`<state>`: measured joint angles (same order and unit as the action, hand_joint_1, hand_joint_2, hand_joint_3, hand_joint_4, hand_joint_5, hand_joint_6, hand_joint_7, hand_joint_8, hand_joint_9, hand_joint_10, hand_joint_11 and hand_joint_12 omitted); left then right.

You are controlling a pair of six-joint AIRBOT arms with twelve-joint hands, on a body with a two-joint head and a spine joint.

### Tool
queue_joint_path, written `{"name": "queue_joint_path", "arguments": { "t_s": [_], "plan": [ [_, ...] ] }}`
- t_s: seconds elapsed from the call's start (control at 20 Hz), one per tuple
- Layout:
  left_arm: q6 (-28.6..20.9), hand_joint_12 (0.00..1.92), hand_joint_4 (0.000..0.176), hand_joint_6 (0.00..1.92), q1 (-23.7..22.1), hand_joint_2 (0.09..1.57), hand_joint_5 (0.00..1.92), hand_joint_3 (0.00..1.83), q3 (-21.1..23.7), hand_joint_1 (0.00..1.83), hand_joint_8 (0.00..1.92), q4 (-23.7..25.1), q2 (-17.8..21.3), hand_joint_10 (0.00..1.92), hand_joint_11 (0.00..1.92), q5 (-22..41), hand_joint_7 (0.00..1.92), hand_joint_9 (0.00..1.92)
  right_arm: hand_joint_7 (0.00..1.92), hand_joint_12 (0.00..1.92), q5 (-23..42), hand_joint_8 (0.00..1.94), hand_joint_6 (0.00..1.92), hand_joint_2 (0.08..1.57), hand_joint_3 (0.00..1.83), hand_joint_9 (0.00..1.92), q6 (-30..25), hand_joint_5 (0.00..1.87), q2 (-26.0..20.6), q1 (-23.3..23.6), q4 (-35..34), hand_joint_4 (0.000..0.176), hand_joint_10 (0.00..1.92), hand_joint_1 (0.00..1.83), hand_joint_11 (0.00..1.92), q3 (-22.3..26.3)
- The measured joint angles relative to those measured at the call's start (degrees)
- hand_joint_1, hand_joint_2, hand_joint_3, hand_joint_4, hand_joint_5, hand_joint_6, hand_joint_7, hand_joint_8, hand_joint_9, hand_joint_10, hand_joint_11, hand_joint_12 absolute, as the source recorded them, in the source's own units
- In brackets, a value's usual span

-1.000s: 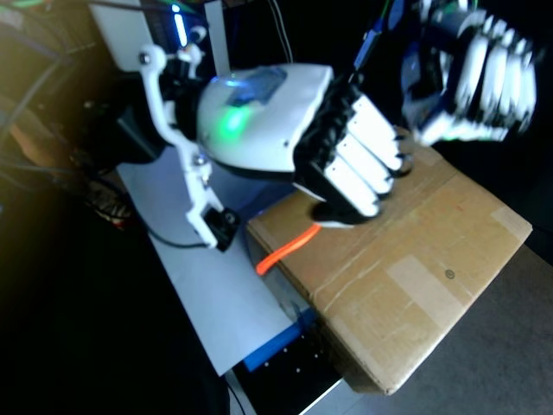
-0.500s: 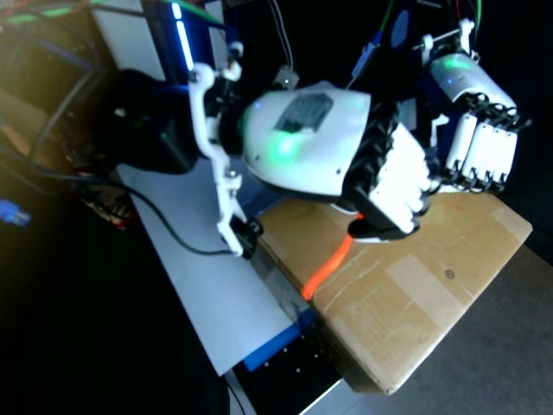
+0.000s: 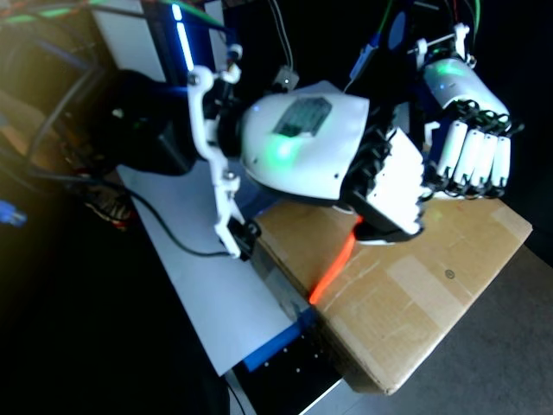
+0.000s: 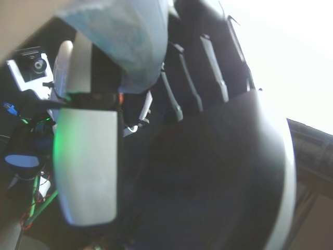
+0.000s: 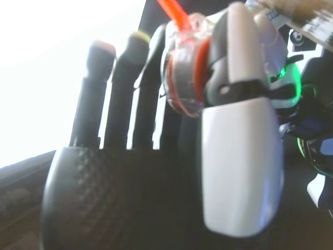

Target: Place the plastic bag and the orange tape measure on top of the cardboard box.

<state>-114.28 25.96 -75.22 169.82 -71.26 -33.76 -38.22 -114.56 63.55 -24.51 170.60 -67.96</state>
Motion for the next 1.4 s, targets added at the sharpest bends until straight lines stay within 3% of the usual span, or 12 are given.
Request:
{"name": "queue_joint_path", "arguments": {
  "t_s": [0.1,0.6,0.65,0.75,0.8,0.9,1.05,1.15,1.25,1.3,1.35,1.4],
  "plan": [
    [0.02,1.37,0.000,0.07,0.04,1.03,0.57,0.00,0.00,1.03,0.00,-0.11,0.07,0.56,0.00,-0.02,0.48,0.20,0.30,1.89,-0.13,0.84,0.63,1.03,0.00,0.17,0.00,0.32,-0.02,0.00,0.00,0.000,1.25,0.84,0.05,0.15],
    [0.09,1.57,0.000,0.00,0.42,0.99,0.40,0.00,1.40,0.78,0.00,-0.48,2.05,0.83,0.00,-0.02,0.37,0.01,0.17,1.82,-1.36,0.82,0.73,0.99,0.00,0.03,0.02,0.11,-1.99,0.00,0.00,0.000,1.24,0.69,0.00,2.08],
    [0.02,1.61,0.022,0.00,0.42,0.98,0.33,0.00,2.03,0.72,0.00,-0.57,2.71,0.77,0.00,-0.66,0.29,0.00,0.14,1.78,-2.01,0.72,0.63,1.00,0.00,0.00,0.02,0.10,-2.64,0.00,0.00,0.000,1.15,0.64,0.00,2.64],
    [0.04,1.59,0.021,0.00,0.42,0.95,0.31,0.00,3.87,0.72,0.00,-0.17,4.63,0.73,0.00,-2.47,0.24,0.00,0.16,1.78,-3.28,0.63,0.51,1.00,0.00,0.00,0.00,0.13,-4.04,0.00,0.00,0.000,1.12,0.66,0.00,3.65],
    [-0.02,1.45,0.008,0.01,0.42,0.94,0.35,0.00,5.25,0.77,0.00,0.22,6.14,0.57,0.00,-4.31,0.19,0.00,0.18,1.74,-4.20,0.65,0.47,0.97,0.00,0.00,0.02,0.16,-4.83,0.00,0.00,0.000,1.14,0.70,0.00,3.87],
    [0.00,1.34,0.026,0.01,0.13,0.94,0.34,0.00,6.95,0.78,0.00,1.05,8.17,0.50,0.00,-6.12,0.20,0.00,0.09,1.85,-5.20,0.89,0.57,0.97,0.00,0.00,0.02,0.10,-6.12,0.00,0.00,0.000,1.30,0.73,0.00,4.61],
    [0.09,1.32,0.061,0.02,-0.07,0.93,0.37,0.00,10.47,0.74,0.02,1.11,12.35,0.51,0.00,-11.08,0.28,0.03,0.19,1.58,-8.66,0.30,0.62,1.00,0.00,0.00,0.04,0.03,-9.11,0.00,0.00,0.000,0.87,0.61,0.00,7.91],
    [0.04,1.50,0.050,0.01,0.11,0.91,0.35,0.00,12.02,0.67,0.01,1.16,14.01,0.66,0.00,-14.27,0.29,0.01,0.29,1.61,-10.73,0.14,0.55,1.02,0.00,0.03,0.02,0.07,-10.21,0.00,0.00,0.000,0.76,0.57,0.00,9.22],
    [0.02,1.54,0.041,0.02,1.62,0.91,0.38,0.00,14.78,0.78,0.01,1.31,17.00,0.63,0.00,-18.51,0.29,0.00,0.27,1.92,-13.31,0.36,0.25,0.94,0.00,0.04,0.02,0.09,-13.07,-0.11,0.00,0.000,1.23,0.52,0.16,12.02],
    [0.02,1.62,0.000,0.04,2.54,0.94,0.41,0.01,15.80,0.77,0.03,1.38,18.38,0.69,0.00,-20.28,0.36,0.08,0.32,1.92,-15.76,1.21,0.18,1.00,0.01,0.46,0.02,0.16,-14.51,-0.79,0.00,0.000,1.59,0.63,0.70,12.98],
    [0.09,1.62,0.000,0.05,3.41,0.95,0.43,0.01,16.87,0.82,0.04,1.38,20.15,0.71,0.00,-22.36,0.38,0.12,0.26,1.92,-18.71,1.45,0.18,1.04,0.02,0.50,0.02,0.13,-16.37,-1.68,0.00,0.000,1.67,0.68,0.78,13.84],
    [0.04,1.63,0.000,0.05,4.11,0.95,0.44,0.00,17.57,0.82,0.03,1.25,21.66,0.75,0.00,-25.24,0.39,0.12,0.11,1.92,-21.84,1.20,0.31,1.09,0.02,0.23,0.04,0.11,-17.88,-2.49,-0.07,0.000,1.48,0.74,0.38,14.47]
  ]
}}
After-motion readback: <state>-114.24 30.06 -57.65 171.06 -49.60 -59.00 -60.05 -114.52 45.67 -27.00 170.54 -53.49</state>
